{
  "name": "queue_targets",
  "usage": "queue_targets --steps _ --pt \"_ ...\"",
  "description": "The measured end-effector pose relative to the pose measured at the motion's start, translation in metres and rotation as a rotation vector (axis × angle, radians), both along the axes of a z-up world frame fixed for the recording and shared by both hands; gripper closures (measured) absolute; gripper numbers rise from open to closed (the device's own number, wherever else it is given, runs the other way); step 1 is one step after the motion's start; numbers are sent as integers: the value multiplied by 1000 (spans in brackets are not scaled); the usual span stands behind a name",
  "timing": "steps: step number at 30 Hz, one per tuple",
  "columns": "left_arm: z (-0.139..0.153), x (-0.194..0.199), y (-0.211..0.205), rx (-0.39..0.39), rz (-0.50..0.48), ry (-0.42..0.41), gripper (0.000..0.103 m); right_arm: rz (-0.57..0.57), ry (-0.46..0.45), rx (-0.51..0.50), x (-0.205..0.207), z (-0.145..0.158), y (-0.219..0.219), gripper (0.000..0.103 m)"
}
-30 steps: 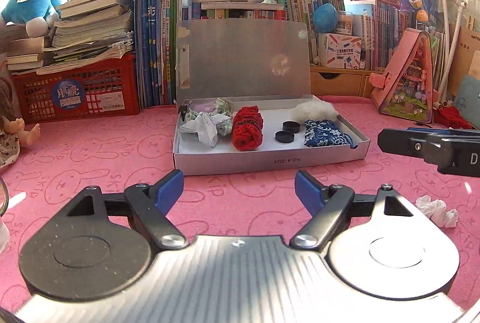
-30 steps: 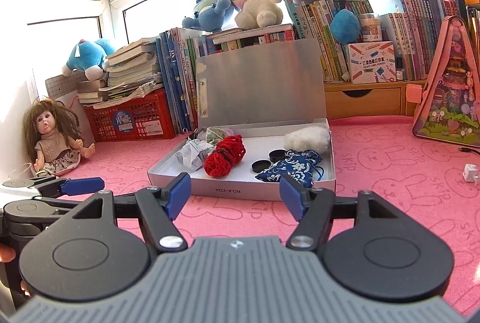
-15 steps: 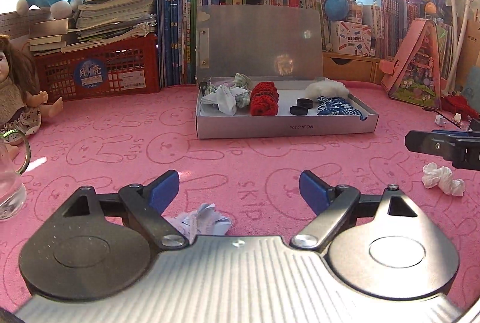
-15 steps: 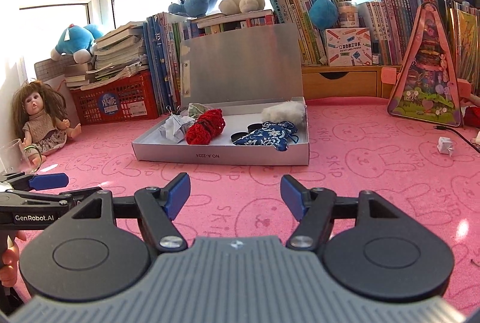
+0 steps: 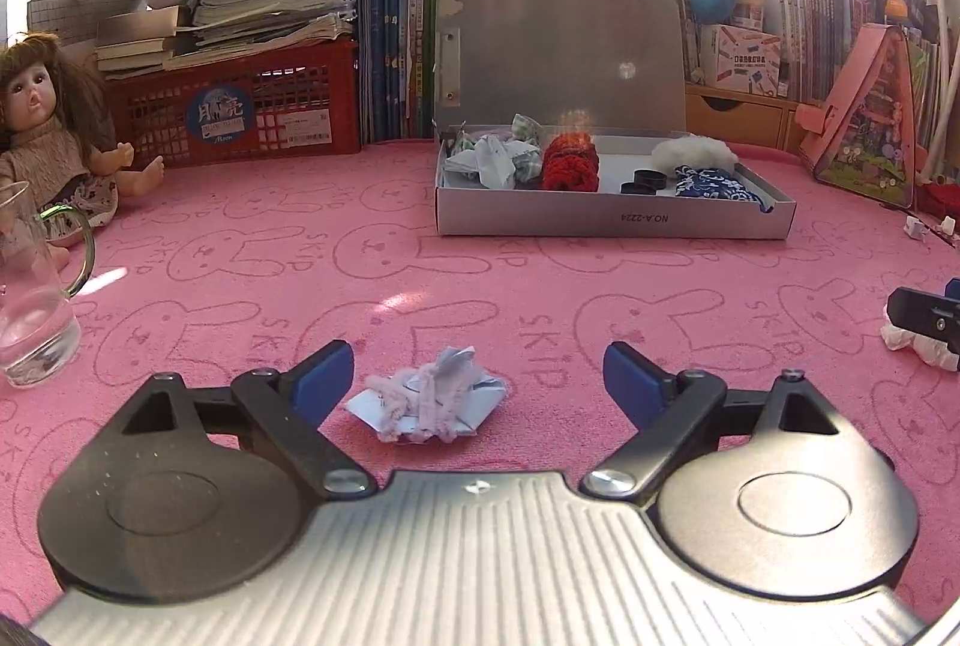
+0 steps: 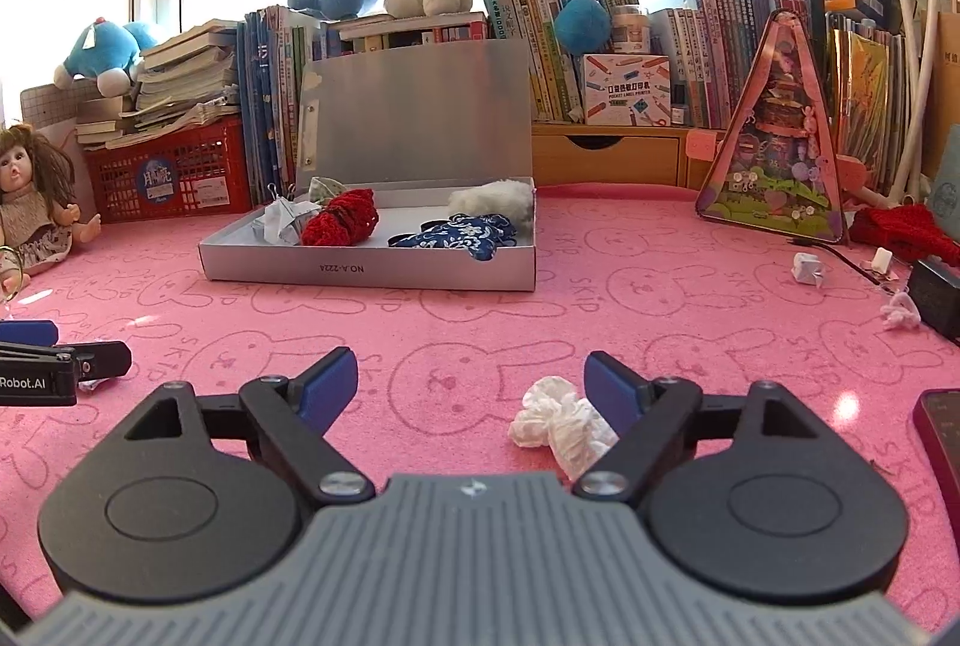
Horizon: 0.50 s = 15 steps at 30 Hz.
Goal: Organize objects
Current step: 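Move the left tool to the crumpled white paper while the right tool approaches the white tissue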
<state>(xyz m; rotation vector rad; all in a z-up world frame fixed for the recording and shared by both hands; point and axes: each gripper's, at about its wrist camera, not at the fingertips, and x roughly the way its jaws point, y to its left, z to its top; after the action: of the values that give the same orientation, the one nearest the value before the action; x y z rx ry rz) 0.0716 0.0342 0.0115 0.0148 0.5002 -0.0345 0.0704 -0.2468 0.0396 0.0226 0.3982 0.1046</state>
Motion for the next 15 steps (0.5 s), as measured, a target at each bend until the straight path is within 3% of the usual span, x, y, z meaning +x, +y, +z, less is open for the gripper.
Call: queue_targets --steps 15 --pt "-9 12 0 -6 73 75 9 -173 51 -33 5 -8 2 7"
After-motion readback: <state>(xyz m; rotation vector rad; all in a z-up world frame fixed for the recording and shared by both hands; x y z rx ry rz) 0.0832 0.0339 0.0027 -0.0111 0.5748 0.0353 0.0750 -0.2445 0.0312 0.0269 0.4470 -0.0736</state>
